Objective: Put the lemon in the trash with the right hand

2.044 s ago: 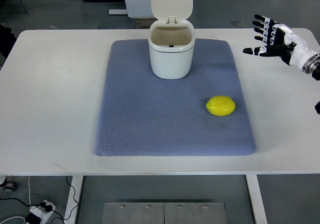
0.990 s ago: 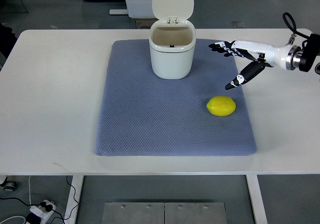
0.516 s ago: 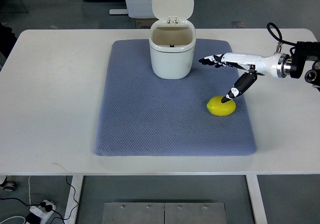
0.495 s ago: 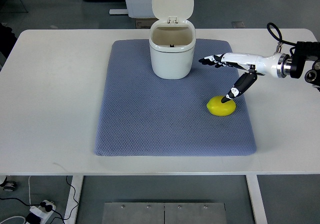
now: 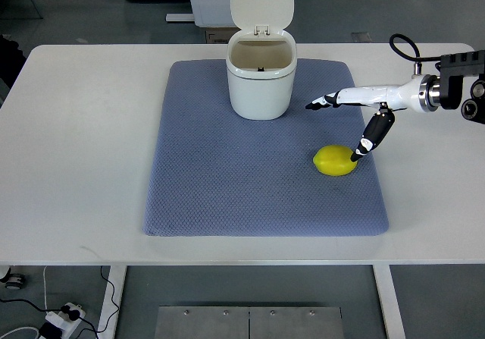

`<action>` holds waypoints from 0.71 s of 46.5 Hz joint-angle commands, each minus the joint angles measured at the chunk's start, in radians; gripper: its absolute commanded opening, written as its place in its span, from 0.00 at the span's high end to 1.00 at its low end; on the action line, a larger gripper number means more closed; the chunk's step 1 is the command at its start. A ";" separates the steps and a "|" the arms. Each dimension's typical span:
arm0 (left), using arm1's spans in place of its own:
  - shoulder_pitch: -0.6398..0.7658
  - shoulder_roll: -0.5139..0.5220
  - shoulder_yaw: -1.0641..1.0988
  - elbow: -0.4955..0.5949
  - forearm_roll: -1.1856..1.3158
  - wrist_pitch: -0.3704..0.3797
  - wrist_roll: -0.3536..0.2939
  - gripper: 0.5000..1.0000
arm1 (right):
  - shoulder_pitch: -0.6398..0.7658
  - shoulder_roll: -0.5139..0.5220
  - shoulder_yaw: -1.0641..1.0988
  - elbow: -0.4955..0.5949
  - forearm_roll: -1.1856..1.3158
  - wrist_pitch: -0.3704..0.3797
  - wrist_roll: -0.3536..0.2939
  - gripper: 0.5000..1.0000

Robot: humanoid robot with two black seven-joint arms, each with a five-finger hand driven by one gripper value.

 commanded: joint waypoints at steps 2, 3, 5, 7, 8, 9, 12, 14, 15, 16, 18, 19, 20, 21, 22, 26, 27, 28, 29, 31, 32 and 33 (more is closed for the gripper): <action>-0.001 0.000 0.000 0.000 0.000 0.000 0.001 0.00 | 0.033 0.008 -0.040 0.024 0.001 0.001 0.008 0.00; -0.001 0.000 0.000 0.000 0.000 0.000 -0.001 0.00 | 0.039 0.011 -0.046 0.029 0.001 0.001 0.008 0.00; -0.001 0.000 0.000 0.000 0.000 0.000 -0.001 0.00 | 0.051 0.017 -0.059 0.036 0.001 0.001 0.008 0.00; -0.001 0.000 0.000 0.000 0.000 0.000 -0.001 0.00 | 0.063 0.027 -0.073 0.039 0.001 0.001 0.009 0.00; -0.001 0.000 0.000 0.000 0.000 0.000 -0.001 0.00 | 0.069 0.033 -0.080 0.039 0.001 0.001 0.009 0.00; -0.001 0.000 0.000 0.000 0.000 0.000 -0.001 0.00 | 0.072 0.039 -0.086 0.039 0.001 0.001 0.009 0.00; -0.001 0.000 0.000 0.000 0.000 0.000 -0.001 0.00 | 0.077 0.053 -0.103 0.039 0.001 -0.001 0.009 0.00; -0.001 0.000 0.000 0.000 0.000 0.000 -0.001 0.00 | 0.077 0.063 -0.106 0.039 0.001 -0.001 0.009 0.00; -0.001 0.000 0.000 0.000 0.000 0.000 -0.001 0.00 | 0.077 0.069 -0.106 0.039 0.001 -0.001 0.009 0.00; -0.001 0.000 0.000 0.000 0.000 0.002 -0.001 0.00 | 0.077 0.074 -0.108 0.038 0.001 -0.001 0.009 0.00; -0.001 0.000 0.000 -0.001 0.000 0.000 -0.001 0.00 | 0.079 0.082 -0.114 0.035 0.001 -0.002 0.009 0.00; -0.001 0.000 0.000 0.000 0.000 0.000 -0.001 0.00 | 0.077 0.086 -0.116 0.035 0.001 -0.004 0.009 0.00; -0.001 0.000 0.000 0.000 0.000 0.000 -0.001 0.00 | 0.077 0.091 -0.117 0.033 0.001 -0.005 0.009 0.00; -0.001 0.000 0.000 0.000 0.000 0.000 -0.001 0.00 | 0.077 0.096 -0.120 0.032 0.002 -0.009 0.009 0.01; -0.001 0.000 0.000 0.000 0.000 0.000 0.001 0.00 | 0.076 0.102 -0.122 0.030 0.002 -0.013 0.009 0.01; -0.001 0.000 0.000 0.000 0.000 0.000 0.001 0.00 | 0.069 0.114 -0.131 0.027 0.002 -0.025 0.009 0.01; -0.001 0.000 0.000 0.000 0.000 0.000 -0.001 0.00 | 0.065 0.117 -0.134 0.026 0.004 -0.027 0.009 0.01; -0.001 0.000 0.000 -0.001 0.000 0.000 -0.001 0.00 | 0.063 0.119 -0.135 0.023 0.005 -0.029 0.009 0.01; -0.001 0.000 0.000 0.000 0.000 0.000 -0.001 0.00 | 0.060 0.120 -0.135 0.021 0.005 -0.032 0.009 0.02; -0.001 0.000 0.000 0.000 0.000 0.000 -0.001 0.00 | 0.057 0.120 -0.135 0.016 0.007 -0.038 0.009 0.02; -0.001 0.000 0.000 0.000 0.000 0.000 0.001 0.00 | 0.057 0.120 -0.135 0.016 0.008 -0.038 0.011 0.02; -0.001 0.000 0.000 0.000 0.000 0.000 -0.001 0.00 | 0.056 0.120 -0.135 0.016 0.008 -0.038 0.011 0.02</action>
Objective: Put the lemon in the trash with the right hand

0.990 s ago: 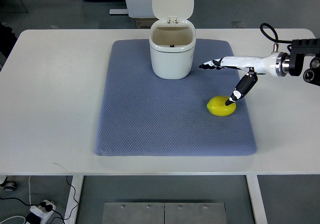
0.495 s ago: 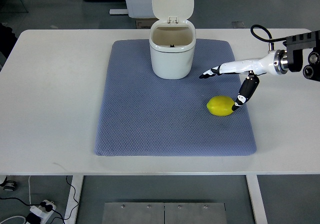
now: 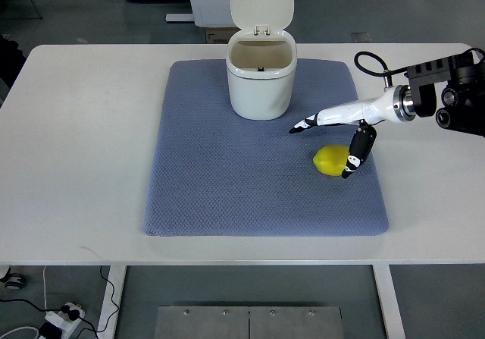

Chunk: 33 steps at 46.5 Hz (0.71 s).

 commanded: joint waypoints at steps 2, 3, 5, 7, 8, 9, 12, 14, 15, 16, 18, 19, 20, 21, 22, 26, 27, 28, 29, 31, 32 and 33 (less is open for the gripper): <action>0.000 0.000 0.000 0.000 0.000 0.000 0.001 0.00 | -0.006 0.000 0.000 -0.002 0.002 -0.004 0.007 0.03; 0.000 0.000 0.000 0.000 0.000 0.000 0.000 0.00 | -0.009 0.000 0.000 -0.002 0.002 -0.004 0.010 0.03; 0.000 0.000 0.000 0.000 0.000 0.000 0.000 0.00 | -0.014 0.000 0.000 -0.002 0.002 -0.004 0.014 0.03; 0.000 0.000 0.000 -0.001 0.000 0.000 0.000 0.00 | -0.014 0.000 -0.002 -0.003 0.002 -0.004 0.016 0.04; 0.000 0.000 0.000 0.000 0.000 0.000 0.000 0.00 | -0.014 -0.001 -0.002 -0.003 0.002 -0.004 0.017 0.04; 0.000 0.000 0.000 0.000 0.000 0.000 0.001 0.00 | -0.015 -0.001 -0.002 -0.003 0.002 -0.004 0.017 0.04; 0.000 0.000 0.000 0.000 0.000 0.000 0.000 0.00 | -0.020 -0.001 -0.011 -0.005 0.000 -0.006 0.023 0.04; 0.000 0.000 0.000 0.000 0.000 0.000 0.000 0.00 | -0.023 -0.001 -0.022 -0.006 0.002 -0.007 0.025 0.04; 0.000 0.000 0.000 0.000 0.000 0.000 0.000 0.00 | -0.023 -0.001 -0.026 -0.008 0.002 -0.009 0.025 0.04; 0.000 0.000 0.000 0.000 0.000 0.000 0.001 0.00 | -0.025 -0.003 -0.029 -0.011 0.003 -0.015 0.025 0.04; 0.000 0.000 0.000 0.000 0.000 0.000 0.001 0.00 | -0.025 -0.003 -0.039 -0.019 0.007 -0.022 0.025 0.04; 0.002 0.000 0.000 0.000 0.000 0.000 0.000 0.00 | -0.025 -0.003 -0.045 -0.020 0.008 -0.024 0.023 0.04; 0.000 0.000 0.000 0.000 0.000 0.000 0.000 0.00 | -0.025 -0.004 -0.051 -0.022 0.008 -0.025 0.023 0.04; 0.000 0.000 0.000 0.000 0.000 0.000 0.001 0.00 | -0.025 -0.004 -0.058 -0.025 0.010 -0.025 0.023 0.04; 0.000 0.000 0.000 0.000 0.000 0.000 0.000 0.00 | -0.026 -0.004 -0.063 -0.028 0.013 -0.025 0.022 0.04; 0.000 0.000 0.000 0.000 0.000 0.000 0.001 0.00 | -0.023 -0.009 -0.069 -0.034 0.030 -0.024 0.011 0.04; 0.000 0.000 0.000 0.000 0.000 0.000 0.000 0.00 | -0.021 -0.009 -0.069 -0.034 0.036 -0.022 0.008 0.04; 0.000 0.000 0.000 0.000 0.000 0.000 0.000 0.00 | -0.018 -0.009 -0.069 -0.034 0.043 -0.022 0.005 0.03; 0.000 0.000 0.000 0.000 0.000 0.000 0.000 0.00 | -0.017 -0.009 -0.069 -0.034 0.053 -0.022 0.000 0.03; 0.000 0.000 0.000 0.000 0.000 0.000 0.000 0.00 | -0.015 -0.009 -0.071 -0.034 0.072 -0.021 -0.016 0.02; 0.000 0.000 0.000 0.000 0.000 0.000 0.000 0.00 | -0.015 -0.010 -0.071 -0.034 0.086 -0.021 -0.029 0.02; 0.000 0.000 0.000 0.000 0.000 0.000 0.000 0.00 | -0.014 -0.012 -0.071 -0.034 0.098 -0.021 -0.042 0.02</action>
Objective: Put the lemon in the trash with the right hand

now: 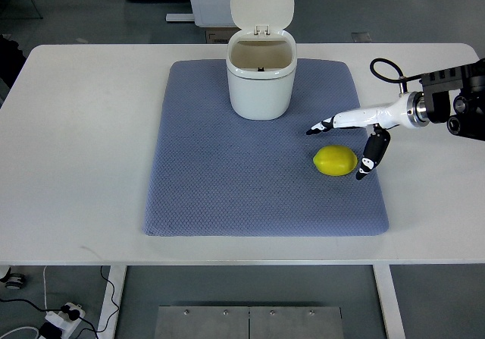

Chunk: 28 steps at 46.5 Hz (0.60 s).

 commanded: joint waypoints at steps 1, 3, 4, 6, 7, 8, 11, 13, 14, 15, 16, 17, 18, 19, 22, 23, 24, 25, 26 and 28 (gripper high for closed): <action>0.000 0.000 0.000 0.000 0.000 0.000 0.000 0.00 | 0.003 -0.004 -0.001 0.000 0.048 0.004 -0.044 0.01; 0.000 0.000 0.000 0.000 0.000 0.000 0.000 0.00 | 0.004 -0.009 -0.001 0.000 0.079 0.007 -0.064 0.01; 0.000 0.000 0.000 0.000 0.000 0.000 0.000 0.00 | 0.004 -0.015 -0.001 0.000 0.094 0.007 -0.070 0.00; 0.000 0.000 0.000 0.000 0.000 0.000 0.000 0.00 | 0.009 -0.026 0.001 0.000 0.111 0.010 -0.073 0.00; 0.002 0.000 0.000 0.000 0.000 0.000 0.000 0.00 | 0.013 -0.030 0.001 0.002 0.117 0.010 -0.071 0.00; 0.000 0.000 0.000 0.000 0.000 0.000 0.001 0.00 | 0.018 -0.037 0.002 0.002 0.119 0.010 -0.071 0.00; 0.000 0.000 0.000 0.000 0.000 0.000 0.000 0.00 | 0.029 -0.053 0.005 0.000 0.119 0.010 -0.067 0.00; 0.000 0.000 0.000 0.000 0.000 0.000 0.000 0.00 | 0.035 -0.066 0.009 0.000 0.119 0.009 -0.065 0.00; 0.000 0.000 0.000 0.000 0.000 0.000 0.001 0.00 | 0.039 -0.073 0.012 0.002 0.119 0.009 -0.065 0.00; 0.000 0.000 0.000 0.000 0.000 0.000 0.001 0.00 | 0.043 -0.080 0.012 0.000 0.121 0.009 -0.065 0.00; 0.000 0.000 0.000 -0.001 0.000 0.000 0.000 0.00 | 0.049 -0.086 0.013 0.002 0.121 0.009 -0.064 0.00; 0.000 0.000 0.000 0.000 0.000 0.000 0.001 0.00 | 0.055 -0.090 0.013 0.002 0.121 0.009 -0.064 0.00; 0.000 0.000 0.000 0.000 0.000 0.000 0.001 0.00 | 0.061 -0.093 0.013 0.002 0.121 0.009 -0.064 0.00; 0.000 0.000 0.000 0.000 0.000 0.000 0.000 0.00 | 0.063 -0.095 0.013 0.002 0.121 0.009 -0.064 0.00; 0.000 0.000 0.000 0.000 0.000 0.000 0.000 0.00 | 0.069 -0.098 0.009 0.006 0.121 0.009 -0.064 0.00; 0.000 0.000 0.000 0.000 0.000 0.000 0.000 0.00 | 0.070 -0.101 0.006 0.009 0.124 0.010 -0.064 0.00; 0.000 0.000 0.000 0.000 0.000 0.000 0.001 0.00 | 0.072 -0.104 0.002 0.011 0.127 0.013 -0.064 0.00; 0.000 0.000 0.000 0.000 0.000 0.000 0.001 0.00 | 0.073 -0.107 -0.001 0.011 0.131 0.013 -0.065 0.00; 0.000 0.000 0.000 0.000 0.000 0.000 0.000 0.00 | 0.075 -0.109 -0.002 0.013 0.136 0.015 -0.065 0.00; 0.000 0.000 0.000 0.000 0.000 0.000 0.000 0.00 | 0.076 -0.110 -0.008 0.016 0.156 0.021 -0.064 0.00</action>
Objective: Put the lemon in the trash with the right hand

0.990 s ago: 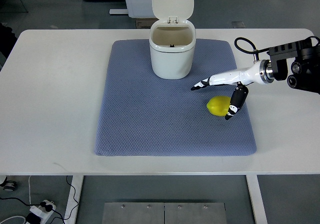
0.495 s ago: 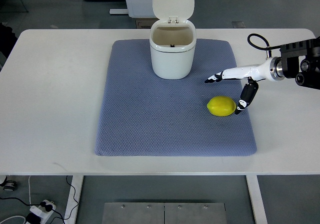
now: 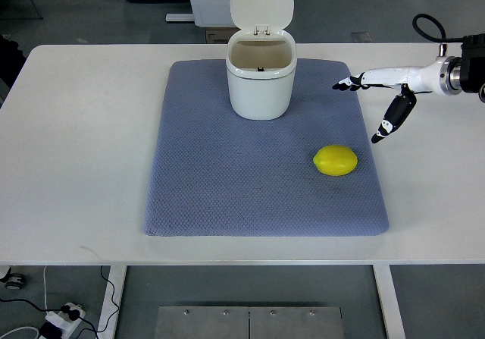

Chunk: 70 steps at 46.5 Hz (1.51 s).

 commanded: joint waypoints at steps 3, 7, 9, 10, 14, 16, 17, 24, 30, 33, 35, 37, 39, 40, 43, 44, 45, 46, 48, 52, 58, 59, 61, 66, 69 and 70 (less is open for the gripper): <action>0.000 0.000 0.000 0.000 0.000 0.000 -0.001 0.00 | 0.002 -0.003 -0.024 0.010 0.065 0.029 -0.001 0.00; 0.000 0.000 0.000 0.000 0.000 0.000 -0.001 0.00 | 0.005 0.002 -0.038 0.016 0.098 0.051 -0.011 0.00; 0.000 0.000 0.000 0.000 0.000 0.000 -0.001 0.00 | 0.013 0.003 -0.044 0.030 0.100 0.051 -0.014 0.00; 0.000 0.000 0.000 0.000 0.000 0.000 -0.001 0.00 | 0.019 0.003 -0.045 0.039 0.100 0.052 -0.014 0.00; 0.000 0.000 0.000 0.000 0.000 0.000 -0.001 0.00 | 0.051 0.005 -0.064 0.069 0.100 0.052 -0.017 0.00; 0.000 0.000 0.000 0.000 0.000 0.000 0.001 0.00 | 0.061 0.005 -0.073 0.088 0.100 0.052 -0.023 0.00; 0.000 0.000 0.000 0.000 0.000 0.000 -0.001 0.00 | 0.064 0.005 -0.078 0.099 0.100 0.052 -0.027 0.00; 0.000 0.000 0.000 0.000 0.002 0.000 -0.001 0.00 | 0.084 0.006 -0.101 0.173 0.100 0.034 -0.083 0.01; 0.000 0.000 0.000 0.000 0.000 0.000 -0.001 0.00 | 0.079 0.020 -0.104 0.182 0.102 -0.016 -0.106 0.09; 0.001 0.000 0.000 0.000 0.000 0.000 -0.001 0.00 | 0.078 0.035 -0.102 0.182 0.105 -0.036 -0.124 0.15; 0.000 0.000 0.000 0.000 0.000 0.000 -0.001 0.00 | 0.074 0.045 -0.102 0.182 0.108 -0.052 -0.141 0.18; 0.000 0.000 0.000 0.000 0.000 0.002 0.001 0.00 | 0.073 0.057 -0.102 0.182 0.121 -0.066 -0.159 0.18; 0.000 0.000 0.000 0.000 0.000 0.000 0.001 0.00 | 0.071 0.068 -0.102 0.184 0.143 -0.072 -0.169 0.18; 0.000 0.000 0.000 0.000 0.000 0.000 0.001 0.00 | 0.071 0.068 -0.102 0.184 0.143 -0.072 -0.169 0.18; 0.000 0.000 0.000 0.000 0.000 0.000 -0.001 0.00 | 0.071 0.085 -0.102 0.185 0.177 -0.081 -0.173 0.18; 0.000 0.000 0.000 0.000 0.000 0.000 -0.001 0.00 | 0.071 0.089 -0.102 0.185 0.180 -0.081 -0.173 0.18; 0.000 0.000 0.000 0.000 0.000 0.000 -0.001 0.00 | 0.071 0.092 -0.102 0.187 0.181 -0.083 -0.173 0.18; 0.001 0.000 0.000 0.000 0.000 0.002 -0.001 0.00 | 0.073 0.095 -0.102 0.190 0.181 -0.083 -0.173 0.18; 0.000 0.000 0.000 0.000 0.000 0.000 0.001 0.00 | 0.073 0.098 -0.102 0.204 0.181 -0.084 -0.173 0.18; 0.000 0.000 0.000 0.000 0.000 0.000 -0.001 0.00 | 0.078 0.101 -0.102 0.230 0.181 -0.093 -0.173 0.17; 0.000 0.000 0.000 0.000 0.000 0.000 -0.001 0.00 | 0.078 0.121 -0.102 0.245 0.191 -0.113 -0.175 0.17; 0.000 0.000 0.000 -0.002 0.002 0.002 -0.001 0.00 | 0.076 0.124 -0.102 0.247 0.192 -0.118 -0.175 0.17; 0.000 0.000 0.000 0.000 0.000 0.000 -0.001 0.00 | 0.071 0.129 -0.102 0.248 0.197 -0.125 -0.179 0.17; 0.000 0.000 0.000 0.000 0.000 0.000 0.001 0.00 | 0.062 0.138 -0.102 0.248 0.197 -0.142 -0.187 0.18; 0.000 0.000 0.000 0.000 0.000 0.000 -0.001 0.00 | 0.053 0.141 -0.102 0.248 0.197 -0.153 -0.187 0.18; 0.000 0.000 0.000 0.000 0.000 0.000 -0.001 0.00 | 0.051 0.143 -0.102 0.247 0.197 -0.156 -0.187 0.18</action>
